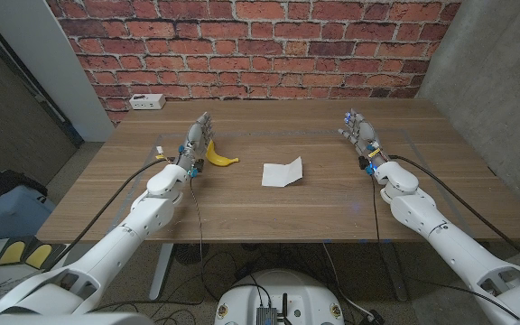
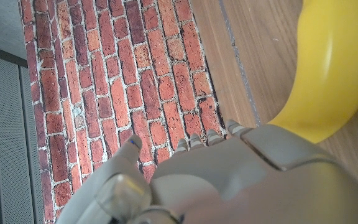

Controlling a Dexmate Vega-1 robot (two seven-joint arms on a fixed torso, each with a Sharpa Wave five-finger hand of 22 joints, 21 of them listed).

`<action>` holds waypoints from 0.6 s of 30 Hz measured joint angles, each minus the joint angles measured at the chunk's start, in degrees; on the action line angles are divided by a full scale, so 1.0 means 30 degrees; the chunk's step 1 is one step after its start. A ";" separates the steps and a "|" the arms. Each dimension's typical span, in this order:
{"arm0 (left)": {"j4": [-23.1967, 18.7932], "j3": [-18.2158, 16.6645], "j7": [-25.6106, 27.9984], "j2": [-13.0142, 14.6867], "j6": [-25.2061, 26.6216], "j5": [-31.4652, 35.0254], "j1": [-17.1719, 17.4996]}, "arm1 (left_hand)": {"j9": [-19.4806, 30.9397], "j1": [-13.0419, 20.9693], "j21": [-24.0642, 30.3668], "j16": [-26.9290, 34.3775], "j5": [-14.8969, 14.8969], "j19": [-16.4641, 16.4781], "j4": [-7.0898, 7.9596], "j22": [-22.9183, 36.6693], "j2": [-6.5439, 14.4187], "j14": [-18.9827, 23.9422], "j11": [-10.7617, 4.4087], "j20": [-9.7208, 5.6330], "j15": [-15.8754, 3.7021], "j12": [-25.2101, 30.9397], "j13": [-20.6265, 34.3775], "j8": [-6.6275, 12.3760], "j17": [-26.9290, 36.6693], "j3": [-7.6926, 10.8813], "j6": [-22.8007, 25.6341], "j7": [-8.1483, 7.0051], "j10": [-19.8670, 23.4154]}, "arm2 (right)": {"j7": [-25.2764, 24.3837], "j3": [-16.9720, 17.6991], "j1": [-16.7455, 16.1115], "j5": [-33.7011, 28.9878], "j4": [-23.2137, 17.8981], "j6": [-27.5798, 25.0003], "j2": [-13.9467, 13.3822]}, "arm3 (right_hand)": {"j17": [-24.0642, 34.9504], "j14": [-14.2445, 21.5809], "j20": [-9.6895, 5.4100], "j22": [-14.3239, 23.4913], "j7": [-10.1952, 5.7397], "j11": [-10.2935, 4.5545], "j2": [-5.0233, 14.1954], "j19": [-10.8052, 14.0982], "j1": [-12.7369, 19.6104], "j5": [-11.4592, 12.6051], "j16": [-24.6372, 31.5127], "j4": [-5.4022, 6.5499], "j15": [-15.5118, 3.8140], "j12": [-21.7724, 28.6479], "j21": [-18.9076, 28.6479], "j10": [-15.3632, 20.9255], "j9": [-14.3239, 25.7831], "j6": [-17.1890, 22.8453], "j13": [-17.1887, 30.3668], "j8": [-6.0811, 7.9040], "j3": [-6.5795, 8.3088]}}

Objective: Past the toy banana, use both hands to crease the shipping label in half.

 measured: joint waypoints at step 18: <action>-0.1071 0.0954 0.1824 0.1054 0.0667 0.3143 -0.0222 | -0.0002 0.0076 0.0110 0.0280 0.0000 0.0053 -0.0191 0.0167 0.0075 -0.0086 0.1249 0.2553 0.1482 0.0497 0.0075 0.0096 -0.0001 -0.0034 0.0001 -0.0409 0.0023 | -0.0016 0.0054 -0.0304 0.0037 -0.0187 0.0044 -0.0107 | -0.0056 0.0146 0.0208 -0.0003 -0.0068 0.0152 0.0080 0.0061 0.0317 -0.0001 0.0000 -0.0238 0.0349 -0.0001 -0.0001 -0.0022 -0.0002 0.0066 -0.0004 -0.0001 0.0238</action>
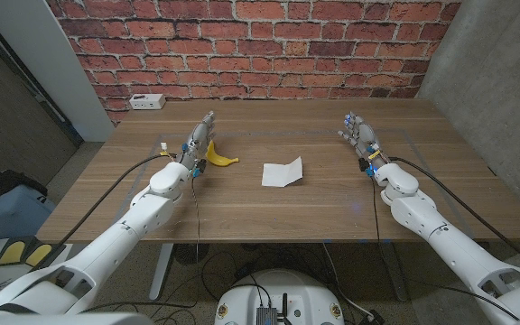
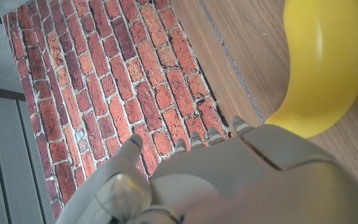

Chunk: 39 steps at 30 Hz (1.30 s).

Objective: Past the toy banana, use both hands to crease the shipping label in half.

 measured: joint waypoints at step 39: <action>-0.2872 0.1940 0.2835 0.2388 0.1773 0.9028 -0.0386 | -0.0004 0.0151 -0.0090 -0.0078 0.0000 -0.0032 -0.0053 -0.0007 0.0150 0.0022 0.0115 0.0235 0.0017 0.0000 -0.0006 0.0072 0.0088 0.0055 0.0521 -0.0371 0.0063 | -0.1235 0.0038 -0.1306 -0.0606 -0.1954 -0.0225 -0.0674 | 0.0004 0.0204 0.0306 -0.0005 -0.0001 0.0118 0.0158 0.0310 0.0852 -0.0079 0.0000 -0.0757 0.0406 -0.0001 0.0147 0.0089 -0.0006 -0.0003 -0.0005 -0.0002 0.0300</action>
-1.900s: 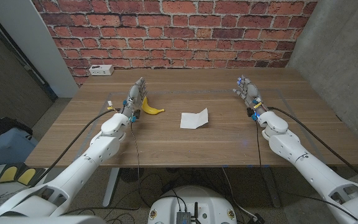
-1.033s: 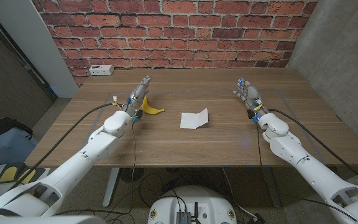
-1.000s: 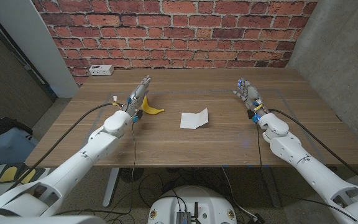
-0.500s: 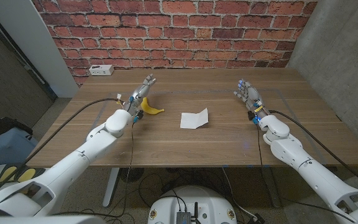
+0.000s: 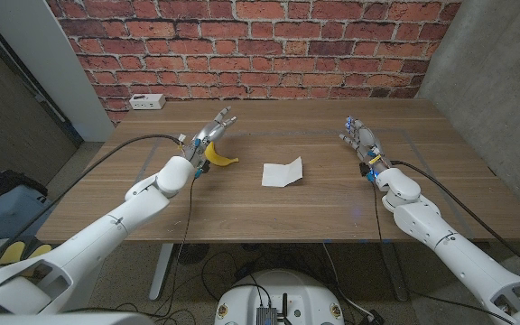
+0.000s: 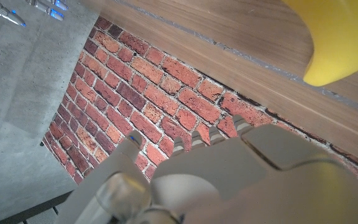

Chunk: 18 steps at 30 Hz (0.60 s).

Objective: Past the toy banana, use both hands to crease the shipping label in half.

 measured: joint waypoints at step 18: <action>-0.1234 0.0843 0.0057 0.0656 0.0609 0.2900 -0.0342 | -0.0001 0.0075 0.0000 0.0002 0.0000 0.0000 -0.0078 -0.0002 0.0074 0.0000 -0.0105 -0.0002 0.0000 0.0000 -0.0001 0.0000 -0.0001 0.0079 0.0101 0.0106 -0.0107 | -0.0374 -0.0052 -0.0181 -0.0354 -0.0164 -0.0054 -0.0050 | 0.0001 -0.0001 -0.0001 -0.0001 -0.0070 -0.0001 0.0000 0.0000 0.0149 -0.0072 0.0000 -0.0103 -0.0002 0.0000 0.0000 -0.0001 0.0000 0.0069 -0.0001 0.0000 0.0103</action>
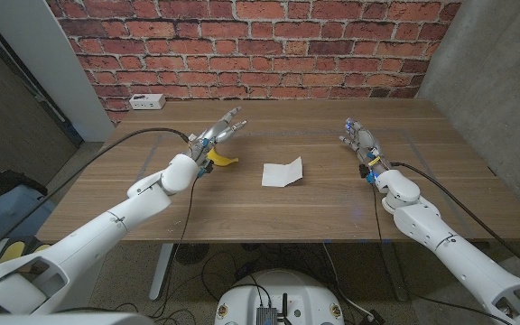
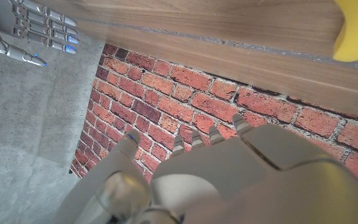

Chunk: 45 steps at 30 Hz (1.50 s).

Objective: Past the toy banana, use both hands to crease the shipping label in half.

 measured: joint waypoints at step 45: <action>-0.2287 0.0816 -0.2058 0.1557 0.0212 0.3916 0.0255 | -0.0001 0.0684 0.0000 0.0003 -0.0095 0.0000 -0.0592 -0.0004 0.0329 0.0001 -0.0368 -0.0002 -0.0001 0.0152 -0.0003 -0.0001 -0.0048 0.0423 0.0920 0.0035 0.0516 | -0.3456 -0.0618 -0.2008 -0.3505 -0.4147 -0.1490 -0.1142 | -0.0003 -0.0001 -0.0001 -0.0003 -0.0241 -0.0005 0.0455 -0.0001 0.0806 -0.0504 0.0000 -0.0837 -0.0002 0.0000 0.0000 -0.0003 -0.0002 -0.0106 -0.0045 0.0000 0.0373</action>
